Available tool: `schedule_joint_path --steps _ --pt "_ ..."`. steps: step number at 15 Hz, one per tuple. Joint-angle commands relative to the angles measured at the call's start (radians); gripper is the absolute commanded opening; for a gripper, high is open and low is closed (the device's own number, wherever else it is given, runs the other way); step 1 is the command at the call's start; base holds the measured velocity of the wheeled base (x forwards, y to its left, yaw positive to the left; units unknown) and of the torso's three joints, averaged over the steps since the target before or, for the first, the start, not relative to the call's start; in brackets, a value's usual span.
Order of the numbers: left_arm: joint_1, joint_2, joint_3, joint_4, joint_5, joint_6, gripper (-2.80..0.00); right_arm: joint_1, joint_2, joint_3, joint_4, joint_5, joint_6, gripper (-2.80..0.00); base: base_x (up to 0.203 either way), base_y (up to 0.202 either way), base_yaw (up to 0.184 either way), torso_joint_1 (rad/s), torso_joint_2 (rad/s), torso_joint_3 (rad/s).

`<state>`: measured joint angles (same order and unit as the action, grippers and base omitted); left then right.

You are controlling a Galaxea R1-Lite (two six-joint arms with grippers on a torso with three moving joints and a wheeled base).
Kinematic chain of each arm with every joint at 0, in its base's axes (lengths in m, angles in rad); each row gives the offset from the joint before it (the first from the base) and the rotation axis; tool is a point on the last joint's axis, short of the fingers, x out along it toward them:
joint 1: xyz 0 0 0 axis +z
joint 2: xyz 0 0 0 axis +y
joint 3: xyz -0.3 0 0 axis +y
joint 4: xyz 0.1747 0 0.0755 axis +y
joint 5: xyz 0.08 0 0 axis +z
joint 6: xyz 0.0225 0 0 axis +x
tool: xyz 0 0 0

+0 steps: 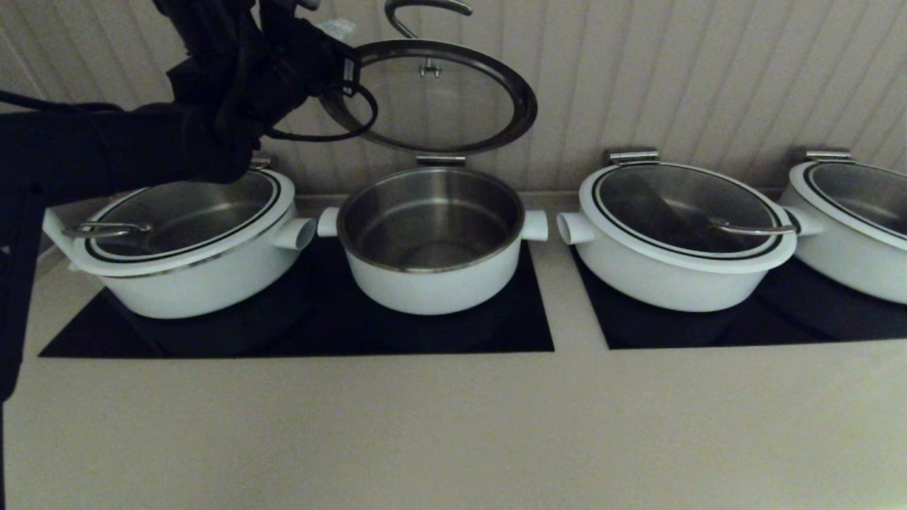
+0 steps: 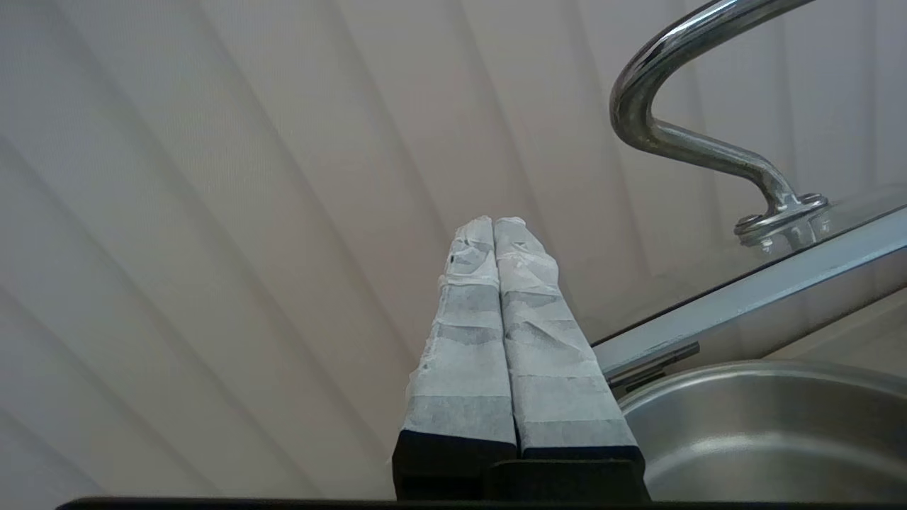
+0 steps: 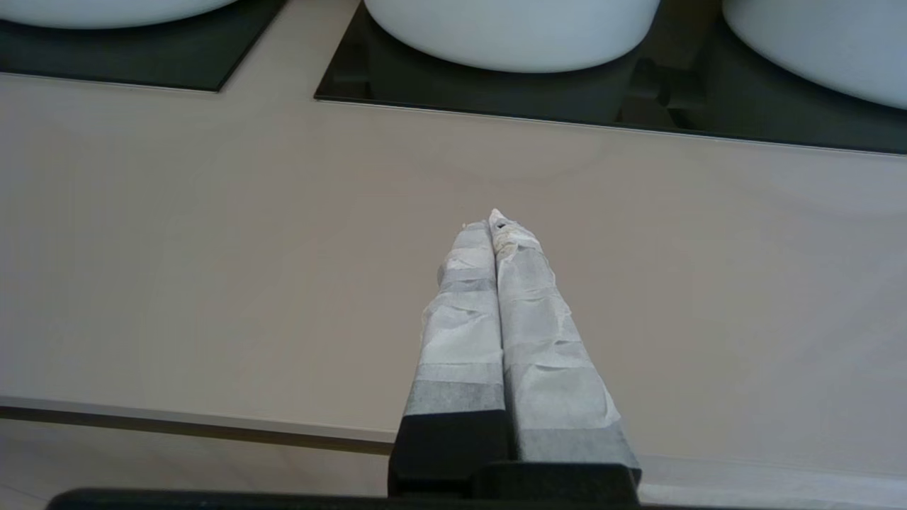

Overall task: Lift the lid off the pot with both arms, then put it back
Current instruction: Close the pot lid

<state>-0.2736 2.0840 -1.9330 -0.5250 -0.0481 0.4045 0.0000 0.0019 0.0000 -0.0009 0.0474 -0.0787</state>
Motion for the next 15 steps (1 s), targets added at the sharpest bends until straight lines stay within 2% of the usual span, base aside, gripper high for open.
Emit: schedule_joint_path --steps 1,15 --pt "-0.001 -0.001 0.000 -0.003 -0.001 0.002 -2.80 0.000 0.000 0.000 0.000 0.001 -0.001 -2.80 0.000 0.000 0.000 0.000 0.00 0.000" --pt "-0.007 0.027 0.014 0.002 -0.001 0.020 -2.80 0.000 0.000 0.000 0.001 0.000 -0.001 -2.80 0.000 0.000 0.000 0.000 0.00 0.000"
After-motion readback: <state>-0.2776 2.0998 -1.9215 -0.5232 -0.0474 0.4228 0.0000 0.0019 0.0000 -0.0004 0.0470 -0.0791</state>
